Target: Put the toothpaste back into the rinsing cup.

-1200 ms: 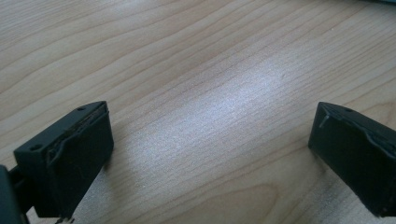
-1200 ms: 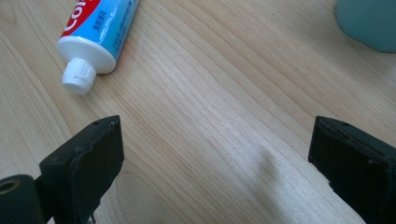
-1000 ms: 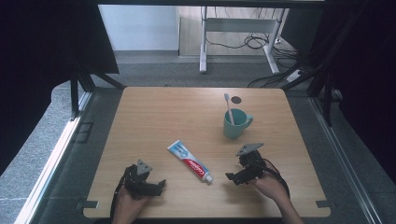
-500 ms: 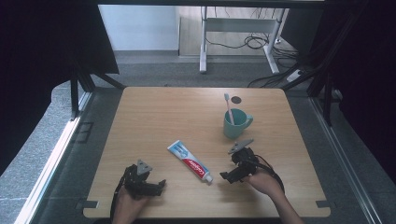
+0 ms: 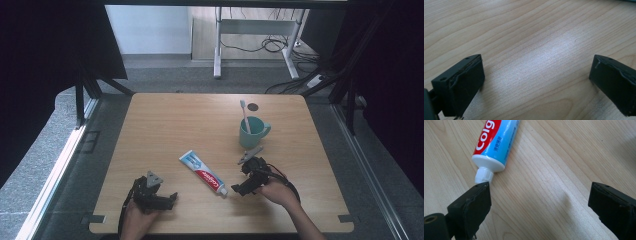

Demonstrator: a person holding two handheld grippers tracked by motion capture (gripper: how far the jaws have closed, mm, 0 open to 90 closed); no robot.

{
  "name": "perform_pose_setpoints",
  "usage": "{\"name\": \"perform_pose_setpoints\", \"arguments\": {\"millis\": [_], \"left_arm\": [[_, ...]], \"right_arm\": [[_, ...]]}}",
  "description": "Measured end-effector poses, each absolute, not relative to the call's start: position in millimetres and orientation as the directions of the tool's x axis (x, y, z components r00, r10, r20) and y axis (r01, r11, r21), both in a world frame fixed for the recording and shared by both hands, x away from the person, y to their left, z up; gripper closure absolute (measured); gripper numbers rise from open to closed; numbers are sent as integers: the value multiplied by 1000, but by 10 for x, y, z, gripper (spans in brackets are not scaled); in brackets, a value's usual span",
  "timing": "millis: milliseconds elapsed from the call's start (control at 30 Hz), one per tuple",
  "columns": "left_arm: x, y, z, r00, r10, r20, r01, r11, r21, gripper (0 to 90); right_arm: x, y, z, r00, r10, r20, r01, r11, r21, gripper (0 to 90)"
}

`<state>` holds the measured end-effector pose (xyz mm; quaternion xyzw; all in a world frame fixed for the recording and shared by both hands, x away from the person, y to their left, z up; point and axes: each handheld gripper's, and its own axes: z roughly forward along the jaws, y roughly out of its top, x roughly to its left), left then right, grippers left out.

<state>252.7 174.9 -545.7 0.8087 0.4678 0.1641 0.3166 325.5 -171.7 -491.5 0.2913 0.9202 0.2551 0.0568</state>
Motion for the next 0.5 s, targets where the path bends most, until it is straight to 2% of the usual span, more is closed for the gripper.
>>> {"name": "perform_pose_setpoints", "arguments": {"millis": [500], "left_arm": [[2527, 1750, -5456, 509, 860, -31, 654, -363, 664, 0]], "right_arm": [[3328, -1449, -4891, -845, 531, 64, 503, 748, 433, 55]]}}
